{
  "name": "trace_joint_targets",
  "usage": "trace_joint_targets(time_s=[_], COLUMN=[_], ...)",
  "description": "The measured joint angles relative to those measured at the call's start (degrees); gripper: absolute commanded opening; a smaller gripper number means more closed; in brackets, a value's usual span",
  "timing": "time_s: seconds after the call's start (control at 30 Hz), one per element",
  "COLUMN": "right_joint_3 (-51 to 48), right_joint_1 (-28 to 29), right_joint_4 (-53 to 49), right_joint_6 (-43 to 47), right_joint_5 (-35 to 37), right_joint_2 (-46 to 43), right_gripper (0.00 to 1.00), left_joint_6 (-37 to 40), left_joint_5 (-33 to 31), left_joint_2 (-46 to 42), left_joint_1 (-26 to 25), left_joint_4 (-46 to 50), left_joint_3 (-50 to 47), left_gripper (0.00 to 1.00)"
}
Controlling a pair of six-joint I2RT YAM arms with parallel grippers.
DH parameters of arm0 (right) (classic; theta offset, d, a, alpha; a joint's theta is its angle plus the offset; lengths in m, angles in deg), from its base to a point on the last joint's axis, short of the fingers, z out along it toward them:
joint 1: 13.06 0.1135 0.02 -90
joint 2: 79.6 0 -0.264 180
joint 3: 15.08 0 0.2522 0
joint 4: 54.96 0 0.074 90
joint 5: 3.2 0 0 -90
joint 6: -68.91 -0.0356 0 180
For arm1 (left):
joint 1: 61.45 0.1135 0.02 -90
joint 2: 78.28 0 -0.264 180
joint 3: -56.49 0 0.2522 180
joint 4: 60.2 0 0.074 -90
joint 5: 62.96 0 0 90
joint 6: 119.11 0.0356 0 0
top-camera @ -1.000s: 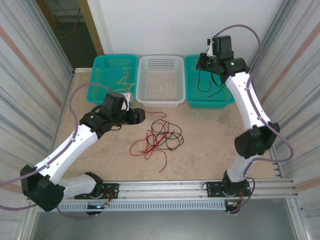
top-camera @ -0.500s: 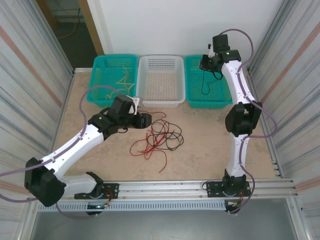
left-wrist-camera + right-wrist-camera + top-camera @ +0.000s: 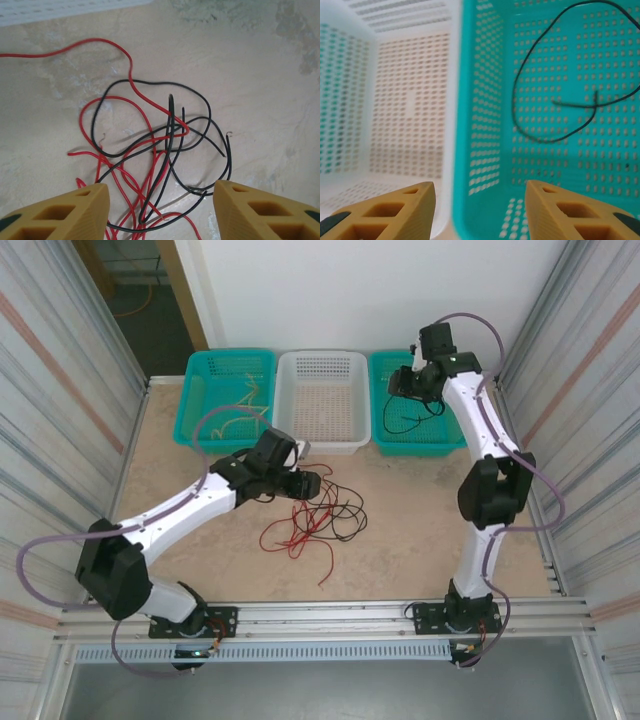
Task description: Untangle the cables
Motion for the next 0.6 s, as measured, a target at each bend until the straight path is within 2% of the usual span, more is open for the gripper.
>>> trace_joint_targets(time_s=[0.17,0.3,0.43,0.53,0.6], right_joint_3=[-12.1,-26.4,-37.3,-43.0,-45.2], right_joint_1=[6.4,10.6,14.2,16.9,17.9], right_joint_4=[5.4,10.4,12.3,13.4,14.3], right_joint_6=[-1.4,-4.5,-7.6,-9.5,-10.6], right_joint_5=[0.0,-0.2,0.0,0.0,-0.3], right_joint_2=[-13.4,-24.9,-31.7,-34.8,-36.4], right_gripper=[0.51,0.51,0.51,0.51,0.51], left_joint_6=[1.8,2.8,3.7,3.9,4.1], left_joint_5=[-1.0,-2.0,-3.3,-3.9,-4.0], left_joint_2=[4.8,8.5,13.2,15.4,16.0], left_joint_1=[-3.1,-3.2,-3.2,-3.2,-3.2], left_joint_4=[0.0,-0.1,0.0,-0.1,-0.3], left_joint_3=[0.1,0.2,1.0,1.3,1.4], left_gripper=[0.47,0.43,0.37,0.29,0.18])
